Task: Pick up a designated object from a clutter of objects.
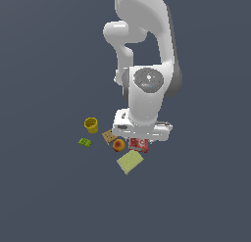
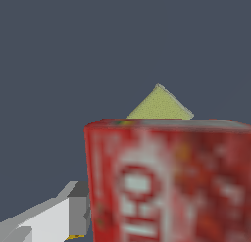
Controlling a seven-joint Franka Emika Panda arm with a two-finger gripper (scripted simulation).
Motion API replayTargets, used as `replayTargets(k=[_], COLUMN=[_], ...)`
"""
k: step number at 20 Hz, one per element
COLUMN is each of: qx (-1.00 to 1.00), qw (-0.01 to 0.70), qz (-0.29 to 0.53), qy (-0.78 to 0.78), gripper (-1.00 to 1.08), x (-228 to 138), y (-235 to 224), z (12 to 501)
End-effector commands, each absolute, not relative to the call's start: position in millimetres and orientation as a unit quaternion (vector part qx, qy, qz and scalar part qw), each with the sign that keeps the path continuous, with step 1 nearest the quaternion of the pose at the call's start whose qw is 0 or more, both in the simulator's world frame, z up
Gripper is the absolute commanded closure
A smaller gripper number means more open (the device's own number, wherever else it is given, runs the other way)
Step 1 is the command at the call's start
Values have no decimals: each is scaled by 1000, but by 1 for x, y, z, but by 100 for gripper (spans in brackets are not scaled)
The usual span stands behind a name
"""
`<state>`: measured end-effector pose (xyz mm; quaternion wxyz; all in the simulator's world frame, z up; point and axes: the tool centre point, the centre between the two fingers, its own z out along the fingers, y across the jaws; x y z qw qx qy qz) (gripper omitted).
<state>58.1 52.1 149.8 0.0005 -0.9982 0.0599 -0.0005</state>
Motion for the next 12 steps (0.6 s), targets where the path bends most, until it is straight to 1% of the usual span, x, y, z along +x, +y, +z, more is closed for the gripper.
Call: replayTargets(k=[1,12], qx=[-998,-998], qw=[1,1], qz=[-1,0], qy=[60,60], gripper=[108,108], x=[58,61], y=[42,0], z=[179,305])
